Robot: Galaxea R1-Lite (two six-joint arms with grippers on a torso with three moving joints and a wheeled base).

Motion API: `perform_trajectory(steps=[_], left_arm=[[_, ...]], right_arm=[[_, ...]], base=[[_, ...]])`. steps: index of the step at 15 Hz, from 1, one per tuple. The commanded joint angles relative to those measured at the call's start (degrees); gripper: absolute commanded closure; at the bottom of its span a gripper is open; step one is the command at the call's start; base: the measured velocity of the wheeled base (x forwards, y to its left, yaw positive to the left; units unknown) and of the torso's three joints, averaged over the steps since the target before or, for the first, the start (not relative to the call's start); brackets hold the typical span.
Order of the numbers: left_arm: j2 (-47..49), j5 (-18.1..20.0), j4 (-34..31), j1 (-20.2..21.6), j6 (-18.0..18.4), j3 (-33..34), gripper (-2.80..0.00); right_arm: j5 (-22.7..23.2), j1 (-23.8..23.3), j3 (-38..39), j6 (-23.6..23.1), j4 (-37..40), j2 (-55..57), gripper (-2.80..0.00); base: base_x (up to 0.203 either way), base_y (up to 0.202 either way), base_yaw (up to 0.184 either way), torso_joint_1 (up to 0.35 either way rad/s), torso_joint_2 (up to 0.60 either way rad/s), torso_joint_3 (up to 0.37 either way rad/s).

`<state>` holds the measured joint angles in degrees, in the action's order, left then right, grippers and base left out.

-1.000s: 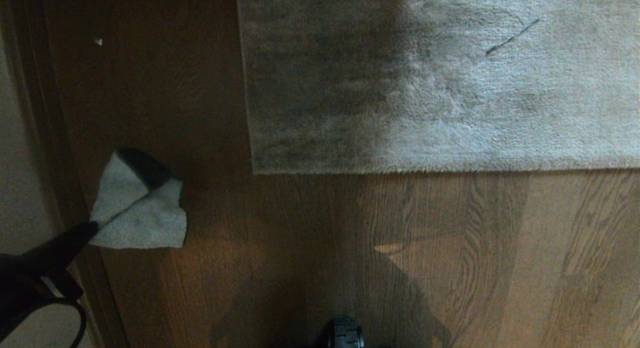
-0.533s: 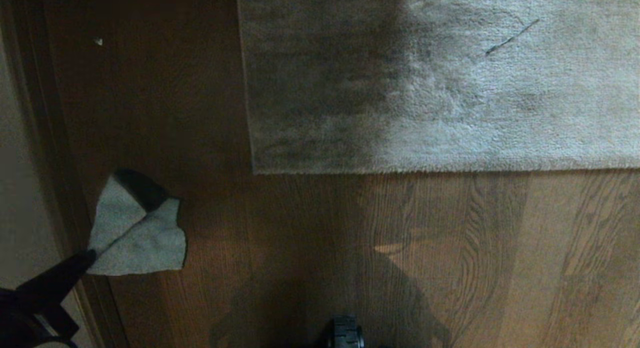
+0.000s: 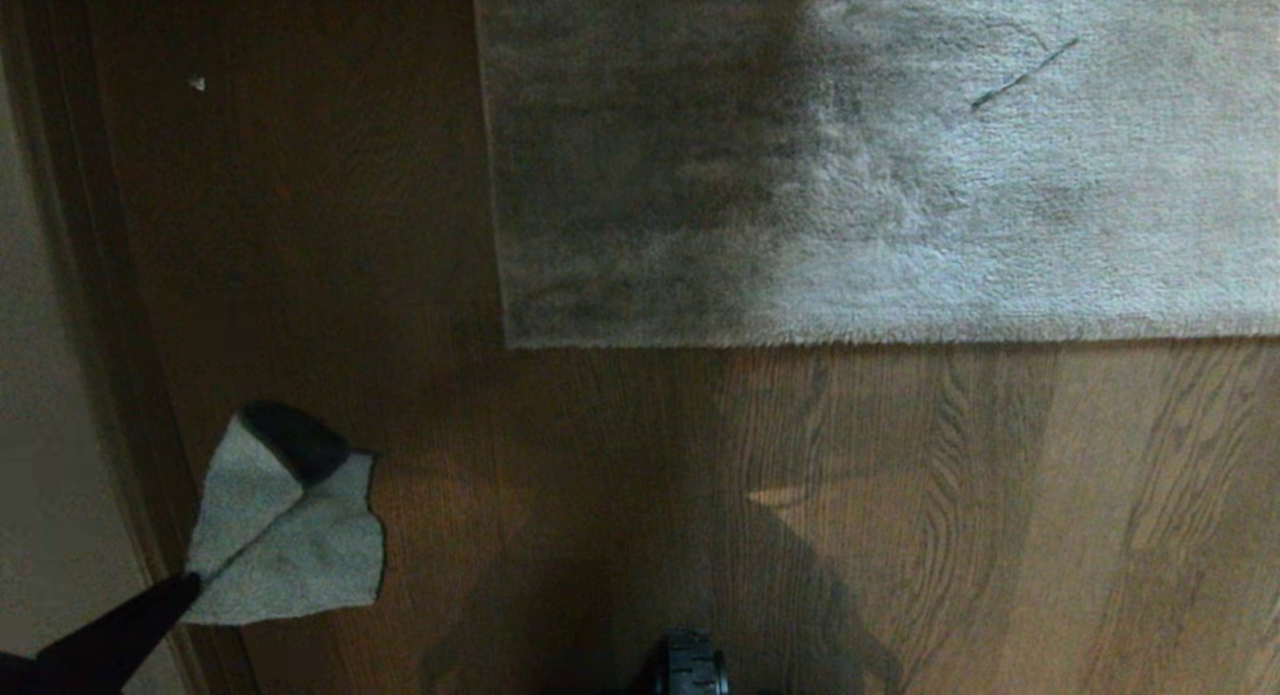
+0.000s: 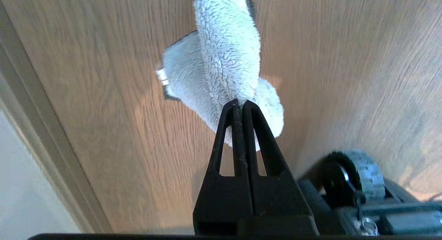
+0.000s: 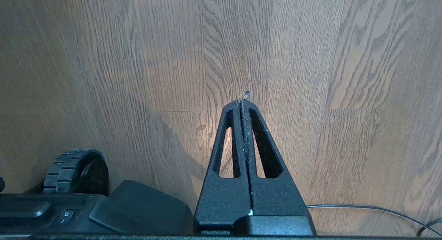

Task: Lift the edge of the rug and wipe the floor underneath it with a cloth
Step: Lift up the carpet

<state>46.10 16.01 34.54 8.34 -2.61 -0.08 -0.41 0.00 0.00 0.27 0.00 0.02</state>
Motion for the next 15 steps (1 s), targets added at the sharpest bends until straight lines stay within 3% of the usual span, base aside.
perform_trajectory(steps=[1, 6, 15], left_arm=[[-4.3, -0.6, -2.4, -0.4, 0.0, 0.0, 0.0], [-11.9, -1.5, -10.5, -1.4, 0.0, 0.0, 0.0], [-28.4, -8.3, -24.4, -4.9, -0.1, 0.0, 0.0]], right_arm=[[0.0, 0.0, 0.0, 0.0, 0.0, 0.0, 0.0], [0.0, 0.0, 0.0, 0.0, 0.0, 0.0, 0.0], [0.0, 0.0, 0.0, 0.0, 0.0, 0.0, 0.0]], base=[[0.0, 0.0, 0.0, 0.0, 0.0, 0.0], [0.0, 0.0, 0.0, 0.0, 0.0, 0.0], [0.0, 0.0, 0.0, 0.0, 0.0, 0.0]])
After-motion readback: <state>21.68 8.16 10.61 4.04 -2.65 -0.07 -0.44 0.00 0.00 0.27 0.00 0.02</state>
